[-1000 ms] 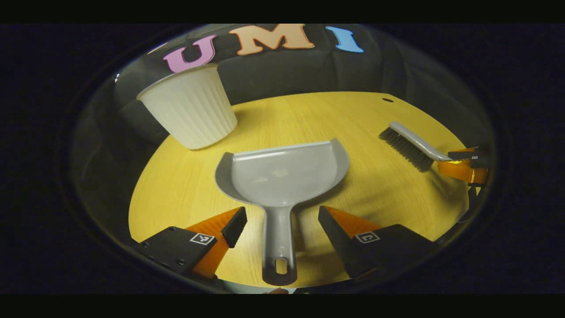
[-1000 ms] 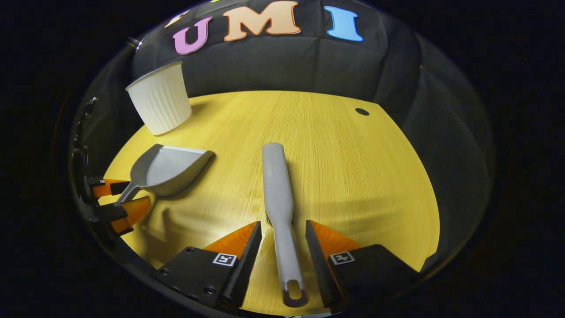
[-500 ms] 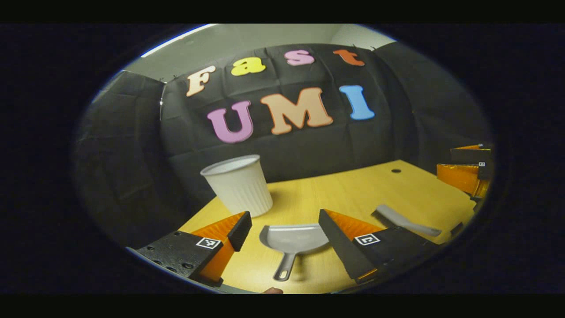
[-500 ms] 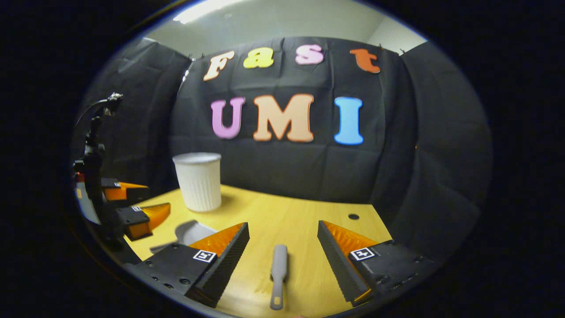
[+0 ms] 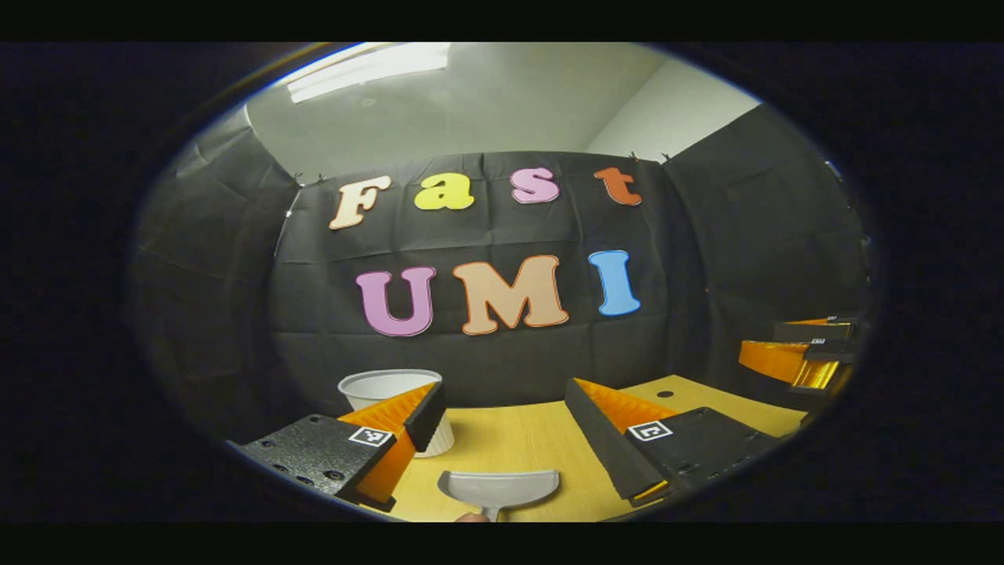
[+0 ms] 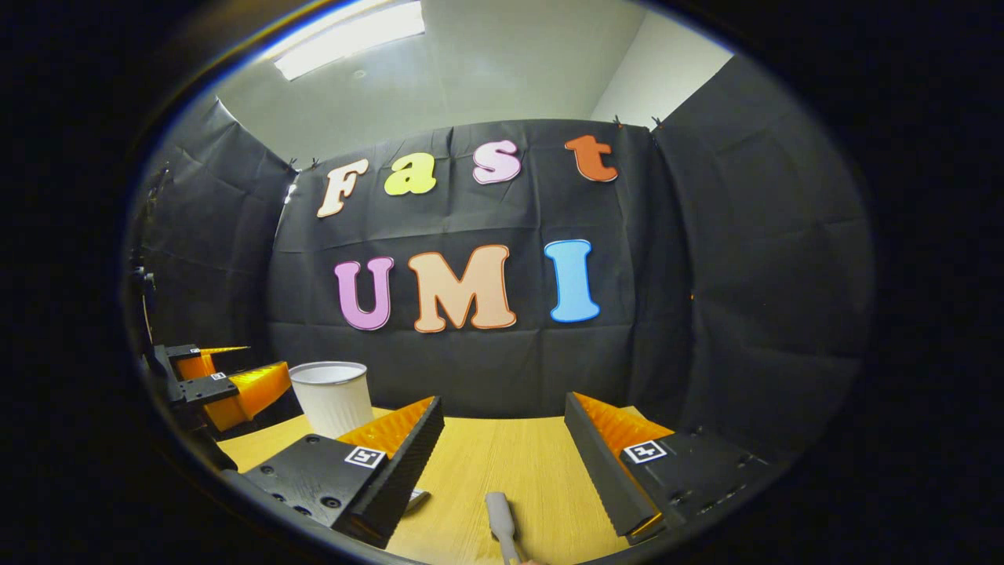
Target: Pick up the small broom and dustpan from the desktop, sweep the trash into the dustpan with the broom, and then empty the trash into the garbage bin.
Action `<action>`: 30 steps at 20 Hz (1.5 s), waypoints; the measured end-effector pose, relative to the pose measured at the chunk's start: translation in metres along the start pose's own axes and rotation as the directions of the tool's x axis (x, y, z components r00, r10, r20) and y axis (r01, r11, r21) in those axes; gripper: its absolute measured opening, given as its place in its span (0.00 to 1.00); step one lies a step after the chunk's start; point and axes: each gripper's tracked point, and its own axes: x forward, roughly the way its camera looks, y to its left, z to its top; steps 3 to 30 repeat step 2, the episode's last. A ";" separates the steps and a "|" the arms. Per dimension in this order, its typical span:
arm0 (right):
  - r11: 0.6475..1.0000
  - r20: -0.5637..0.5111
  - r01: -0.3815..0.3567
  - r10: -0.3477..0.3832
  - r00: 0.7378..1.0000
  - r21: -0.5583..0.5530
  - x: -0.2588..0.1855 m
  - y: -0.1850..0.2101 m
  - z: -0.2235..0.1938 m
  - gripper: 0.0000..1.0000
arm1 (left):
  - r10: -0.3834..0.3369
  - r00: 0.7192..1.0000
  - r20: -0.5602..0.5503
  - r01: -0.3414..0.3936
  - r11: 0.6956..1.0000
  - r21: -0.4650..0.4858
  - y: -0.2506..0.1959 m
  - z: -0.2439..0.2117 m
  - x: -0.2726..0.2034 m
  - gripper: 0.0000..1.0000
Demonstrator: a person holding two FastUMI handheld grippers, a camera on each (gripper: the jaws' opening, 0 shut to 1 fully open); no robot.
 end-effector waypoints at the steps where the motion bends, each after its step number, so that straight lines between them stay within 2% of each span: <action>1: 1.000 0.004 0.007 -0.007 1.000 0.009 -0.002 0.000 0.003 0.93 | -0.010 1.000 0.001 0.010 1.000 -0.015 0.001 0.000 0.000 1.00; 30: 1.000 0.005 0.016 -0.017 1.000 0.017 -0.005 0.001 0.004 0.93 | -0.021 1.000 0.001 0.021 0.999 -0.027 0.000 0.002 0.002 1.00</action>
